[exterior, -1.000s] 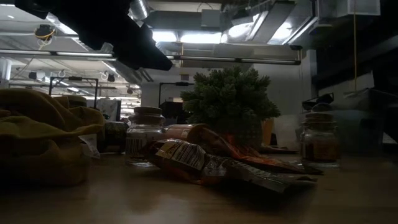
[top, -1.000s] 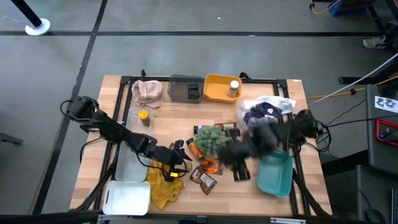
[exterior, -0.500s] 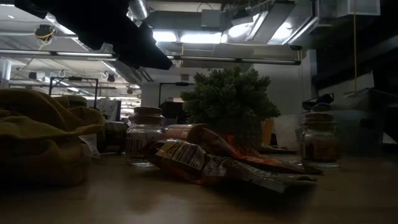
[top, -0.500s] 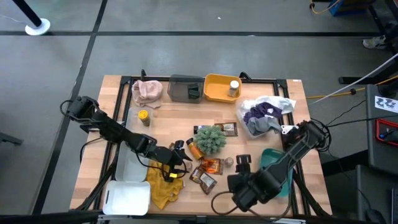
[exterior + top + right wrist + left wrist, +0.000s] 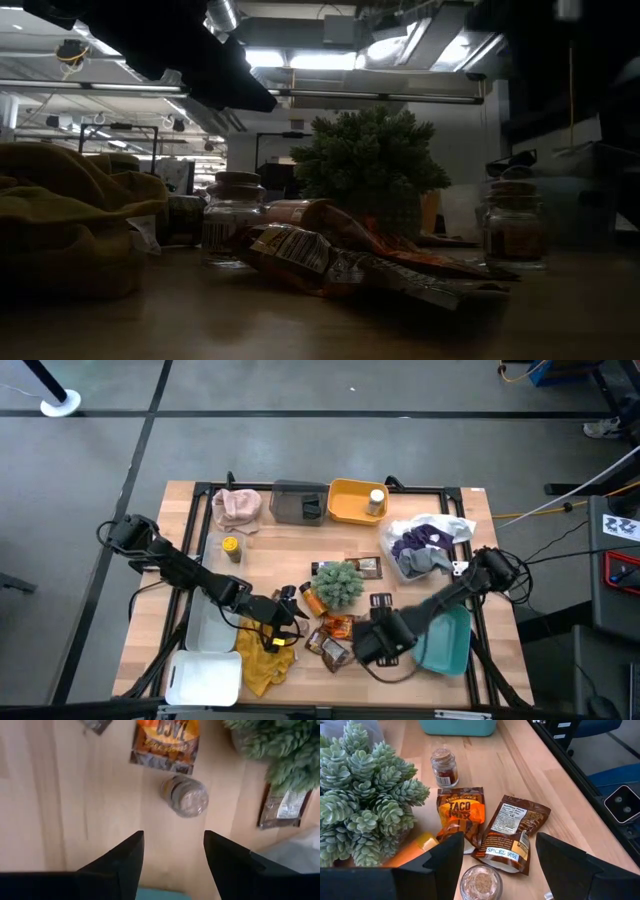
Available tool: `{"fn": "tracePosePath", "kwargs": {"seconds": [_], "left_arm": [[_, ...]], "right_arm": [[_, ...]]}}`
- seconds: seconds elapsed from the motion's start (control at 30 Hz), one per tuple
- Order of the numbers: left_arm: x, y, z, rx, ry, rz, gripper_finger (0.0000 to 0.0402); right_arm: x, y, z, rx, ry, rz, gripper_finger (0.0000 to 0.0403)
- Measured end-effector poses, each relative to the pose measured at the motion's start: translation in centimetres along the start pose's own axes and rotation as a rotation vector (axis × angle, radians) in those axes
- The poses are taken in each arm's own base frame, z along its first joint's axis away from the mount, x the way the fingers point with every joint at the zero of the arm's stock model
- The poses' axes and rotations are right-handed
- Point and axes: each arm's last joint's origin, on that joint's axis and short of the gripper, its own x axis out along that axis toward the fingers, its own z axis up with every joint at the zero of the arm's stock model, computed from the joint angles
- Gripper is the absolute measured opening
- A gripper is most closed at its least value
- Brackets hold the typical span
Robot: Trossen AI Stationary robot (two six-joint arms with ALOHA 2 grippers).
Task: Sort spices by type
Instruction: Put the brown spice bottle into the green bin
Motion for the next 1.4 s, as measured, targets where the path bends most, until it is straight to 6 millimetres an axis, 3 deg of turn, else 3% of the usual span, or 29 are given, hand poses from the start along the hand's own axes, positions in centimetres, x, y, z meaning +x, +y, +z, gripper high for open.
{"fn": "tracePosePath", "kwargs": {"seconds": [0.33, 0.6, 1.4], "left_arm": [[0.0, 0.0, 0.0, 0.0, 0.0, 0.0, 0.0232], [0.0, 0.0, 0.0, 0.0, 0.0, 0.0, 0.0232], [0.0, 0.0, 0.0, 0.0, 0.0, 0.0, 0.0232]], "right_arm": [[2.8, -3.4, 1.2, -0.009, 0.052, 0.084, 0.0207], [4.9, -4.0, 0.9, -0.024, 0.088, 0.125, 0.0207], [5.2, -4.4, 1.4, -0.018, 0.041, 0.122, 0.0207]]}}
